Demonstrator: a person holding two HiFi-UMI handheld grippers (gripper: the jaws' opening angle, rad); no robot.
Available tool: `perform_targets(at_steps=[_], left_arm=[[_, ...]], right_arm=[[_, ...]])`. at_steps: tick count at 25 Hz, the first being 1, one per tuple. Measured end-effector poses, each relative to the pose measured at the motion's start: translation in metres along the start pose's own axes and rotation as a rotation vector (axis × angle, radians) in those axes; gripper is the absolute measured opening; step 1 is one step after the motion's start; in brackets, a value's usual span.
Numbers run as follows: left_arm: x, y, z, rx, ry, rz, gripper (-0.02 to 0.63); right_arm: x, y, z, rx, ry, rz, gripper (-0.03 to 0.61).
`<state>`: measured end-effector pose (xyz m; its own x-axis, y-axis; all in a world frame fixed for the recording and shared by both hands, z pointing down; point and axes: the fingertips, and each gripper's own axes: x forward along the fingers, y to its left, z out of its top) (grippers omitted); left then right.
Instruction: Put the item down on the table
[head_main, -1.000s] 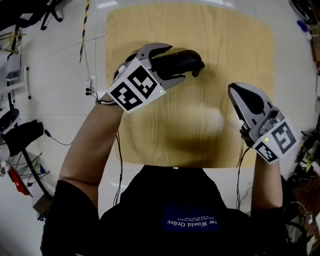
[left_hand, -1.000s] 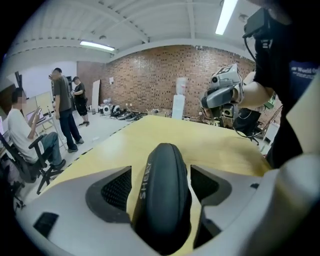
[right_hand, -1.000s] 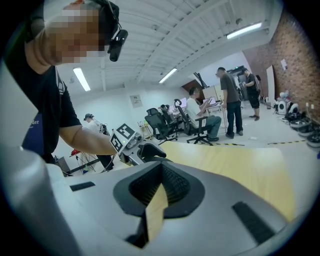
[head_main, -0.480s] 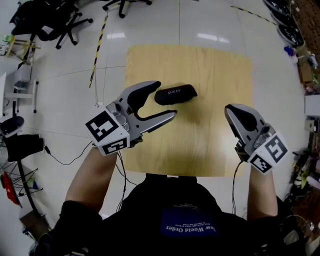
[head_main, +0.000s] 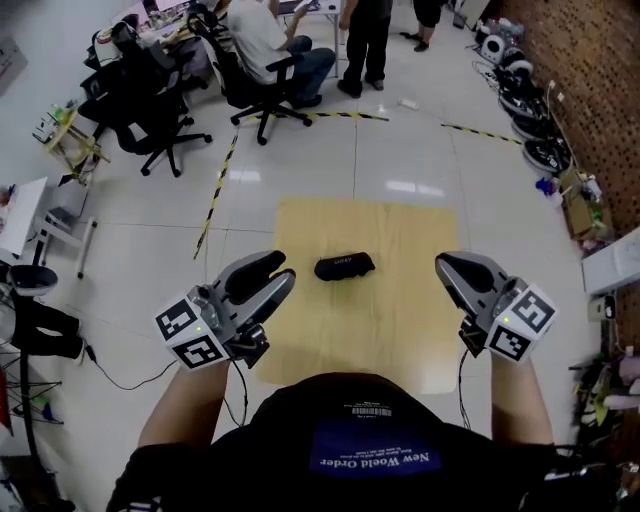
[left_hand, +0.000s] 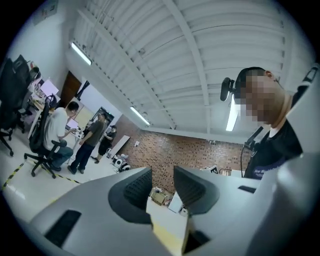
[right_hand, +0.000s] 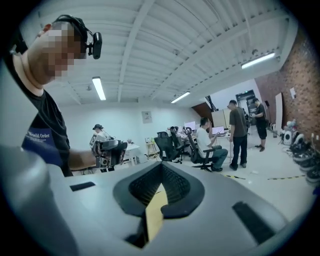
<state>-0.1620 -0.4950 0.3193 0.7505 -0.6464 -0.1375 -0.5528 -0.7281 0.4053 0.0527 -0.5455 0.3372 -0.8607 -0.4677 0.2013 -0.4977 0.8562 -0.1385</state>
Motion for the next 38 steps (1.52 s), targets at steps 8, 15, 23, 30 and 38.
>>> perform_targets(at_steps=[8,15,23,30,38], left_arm=[[-0.014,-0.027,0.013,0.063,-0.054,0.041,0.008],[-0.013,-0.031,0.006,0.085,-0.028,0.062,0.008],[-0.003,-0.034,-0.001,0.081,0.004,0.052,0.008],[0.004,-0.034,-0.001,0.089,0.014,0.042,0.008],[0.007,-0.036,-0.002,0.092,0.017,0.037,0.008]], right_arm=[[-0.019,0.016,0.022,-0.005,-0.045,0.013,-0.012],[-0.021,0.012,0.02,0.059,-0.095,0.023,-0.012],[-0.018,0.01,0.01,0.034,-0.055,0.02,-0.012],[-0.018,0.007,0.011,0.016,-0.048,0.02,-0.012],[-0.017,0.006,0.01,-0.001,-0.042,0.03,-0.012]])
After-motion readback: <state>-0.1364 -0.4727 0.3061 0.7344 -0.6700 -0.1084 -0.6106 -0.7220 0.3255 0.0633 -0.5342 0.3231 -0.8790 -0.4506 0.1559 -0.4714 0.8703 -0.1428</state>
